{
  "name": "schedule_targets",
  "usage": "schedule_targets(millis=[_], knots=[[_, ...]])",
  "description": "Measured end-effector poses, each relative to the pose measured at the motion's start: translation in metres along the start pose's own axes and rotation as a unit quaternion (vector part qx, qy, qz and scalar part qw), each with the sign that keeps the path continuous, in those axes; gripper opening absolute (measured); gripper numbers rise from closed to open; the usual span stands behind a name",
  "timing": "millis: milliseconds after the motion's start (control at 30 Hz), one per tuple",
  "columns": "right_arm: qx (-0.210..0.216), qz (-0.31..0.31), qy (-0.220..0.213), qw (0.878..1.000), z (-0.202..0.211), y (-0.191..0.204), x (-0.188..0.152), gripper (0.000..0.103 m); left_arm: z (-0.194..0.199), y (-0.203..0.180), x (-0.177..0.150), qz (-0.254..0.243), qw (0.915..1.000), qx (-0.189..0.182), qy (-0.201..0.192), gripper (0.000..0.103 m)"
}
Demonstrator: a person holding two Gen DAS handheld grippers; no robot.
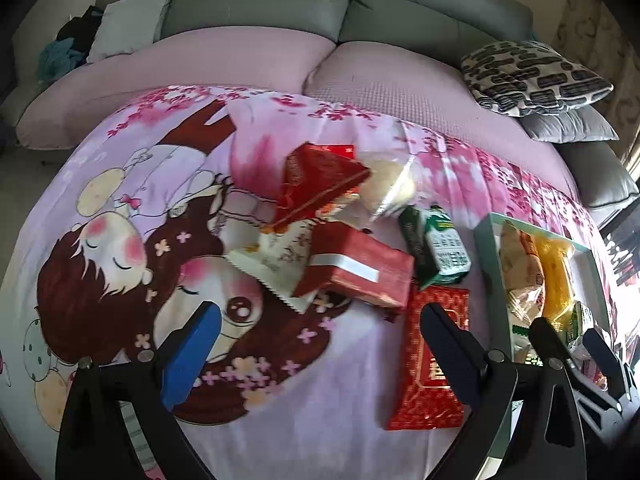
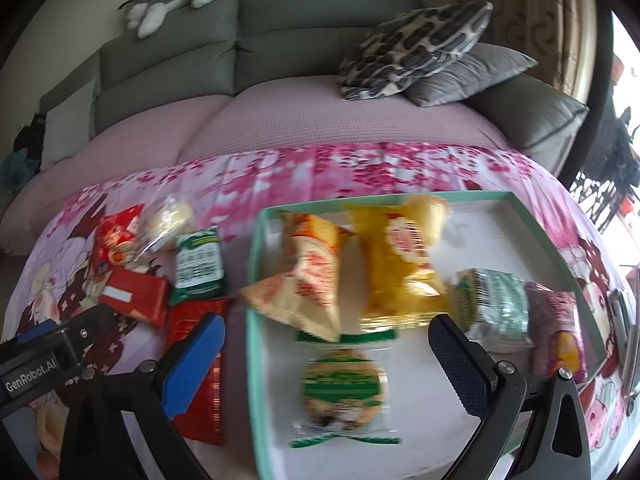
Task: Organize snacks
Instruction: 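Move both grippers back toward the snack pile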
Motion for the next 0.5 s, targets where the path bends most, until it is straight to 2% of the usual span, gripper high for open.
schedule_targets(millis=[333, 500], knots=[[0.006, 0.050, -0.001, 0.999, 0.004, 0.046, -0.010, 0.103, 0.009, 0.036, 0.004, 0.045, 0.9990, -0.010, -0.001, 0.100], [0.028, 0.060, 0.004, 0.998, 0.008, 0.069, -0.016, 0.103, 0.013, 0.060, 0.005, 0.072, 0.9973, -0.007, -0.003, 0.100]])
Point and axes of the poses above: each gripper's, at about its wrist camera, not at the fingertips, and z roughly against the way its jaws point, y to its left, x to its top, the point moved 10 cm from there along -z, roughly the way its jaws point, and after that the axes turned 14 degrees about -x, right-handed, at the moved point
